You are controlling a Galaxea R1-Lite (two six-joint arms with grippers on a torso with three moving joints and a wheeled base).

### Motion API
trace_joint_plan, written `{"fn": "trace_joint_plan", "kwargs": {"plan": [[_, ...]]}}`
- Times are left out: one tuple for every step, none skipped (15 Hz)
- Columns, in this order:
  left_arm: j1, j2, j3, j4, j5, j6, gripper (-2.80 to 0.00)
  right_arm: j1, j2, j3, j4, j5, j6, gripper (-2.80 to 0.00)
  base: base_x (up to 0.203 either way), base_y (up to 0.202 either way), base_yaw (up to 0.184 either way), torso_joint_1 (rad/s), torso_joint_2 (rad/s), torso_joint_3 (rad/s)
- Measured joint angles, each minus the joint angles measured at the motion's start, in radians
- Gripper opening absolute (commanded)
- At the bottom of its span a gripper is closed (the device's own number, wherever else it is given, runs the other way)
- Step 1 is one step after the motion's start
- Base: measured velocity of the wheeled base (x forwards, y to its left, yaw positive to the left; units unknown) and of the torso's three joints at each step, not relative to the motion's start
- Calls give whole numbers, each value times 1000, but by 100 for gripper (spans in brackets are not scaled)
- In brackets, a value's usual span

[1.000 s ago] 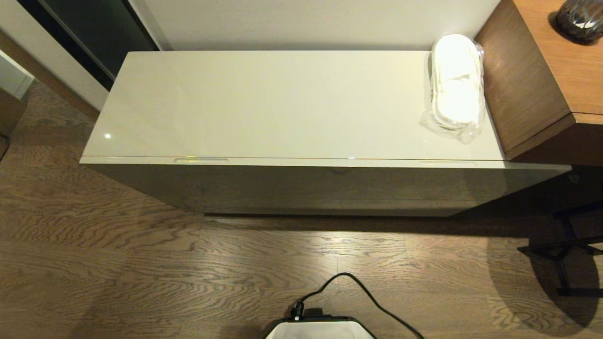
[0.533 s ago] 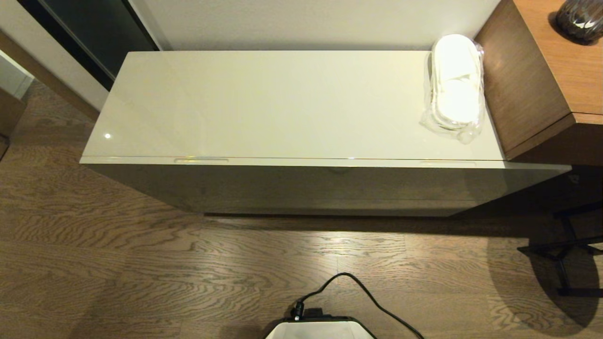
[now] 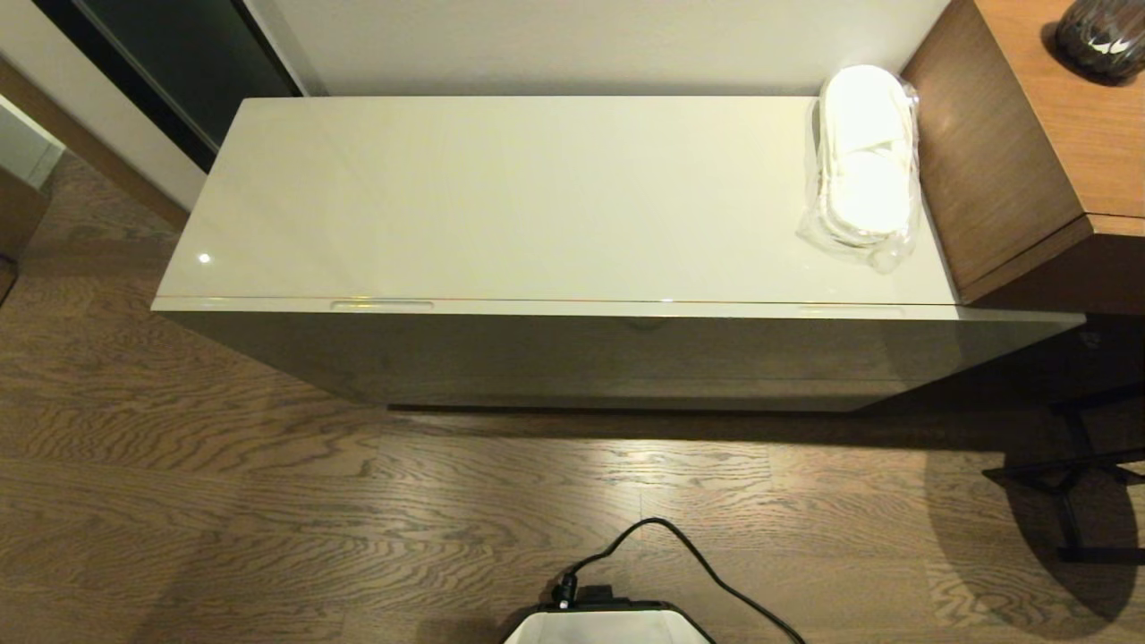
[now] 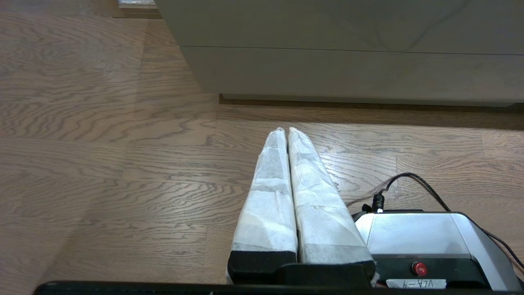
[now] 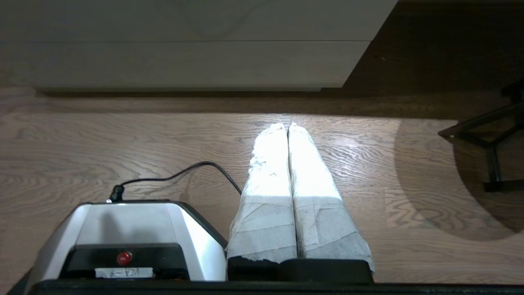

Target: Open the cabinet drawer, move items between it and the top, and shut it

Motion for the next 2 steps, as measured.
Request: {"fn": "trace_joint_plan", "kwargs": {"plan": [[-1,0,0,0,0,0,-280,0,0,0,0,-1,3,-280,0,0,0,0,0,0],[-1,0,0,0,0,0,-280,0,0,0,0,-1,8,-280,0,0,0,0,0,0]]}}
